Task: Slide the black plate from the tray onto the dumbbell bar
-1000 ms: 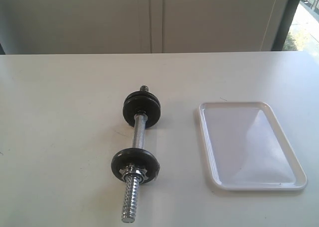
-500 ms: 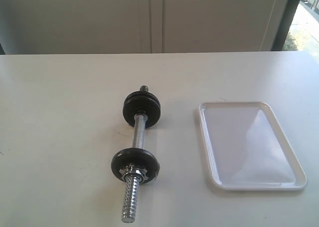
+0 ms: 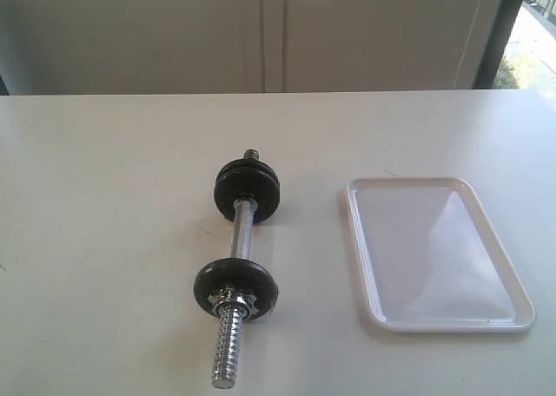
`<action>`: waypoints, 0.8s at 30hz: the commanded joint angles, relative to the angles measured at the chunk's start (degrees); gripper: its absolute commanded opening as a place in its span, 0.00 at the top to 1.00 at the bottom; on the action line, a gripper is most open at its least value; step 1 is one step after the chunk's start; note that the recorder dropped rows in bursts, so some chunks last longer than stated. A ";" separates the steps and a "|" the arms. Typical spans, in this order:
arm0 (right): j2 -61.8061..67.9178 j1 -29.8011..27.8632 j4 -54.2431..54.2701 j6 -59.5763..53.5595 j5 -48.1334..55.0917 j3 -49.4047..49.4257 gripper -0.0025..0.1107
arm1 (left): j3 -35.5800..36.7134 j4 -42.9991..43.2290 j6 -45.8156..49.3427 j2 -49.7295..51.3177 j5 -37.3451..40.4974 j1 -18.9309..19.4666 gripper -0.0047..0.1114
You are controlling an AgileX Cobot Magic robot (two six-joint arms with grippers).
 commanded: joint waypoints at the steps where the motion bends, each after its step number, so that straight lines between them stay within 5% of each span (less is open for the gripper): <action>1: -0.29 0.31 -0.27 0.22 -0.16 0.40 0.98 | 0.20 -0.37 -0.48 -0.28 -0.16 0.05 0.96; 7: -0.29 0.31 0.82 5.95 2.09 0.40 0.98 | 0.20 -0.37 -0.48 -0.28 -0.16 0.05 0.96; 18: -0.29 0.31 3.17 60.63 1.88 0.40 0.98 | 0.20 -0.37 -0.48 -0.28 -0.16 0.05 0.96; 24: -0.29 0.31 3.31 71.77 1.88 0.40 0.98 | 0.20 -0.37 -0.48 -0.28 -0.16 0.05 0.96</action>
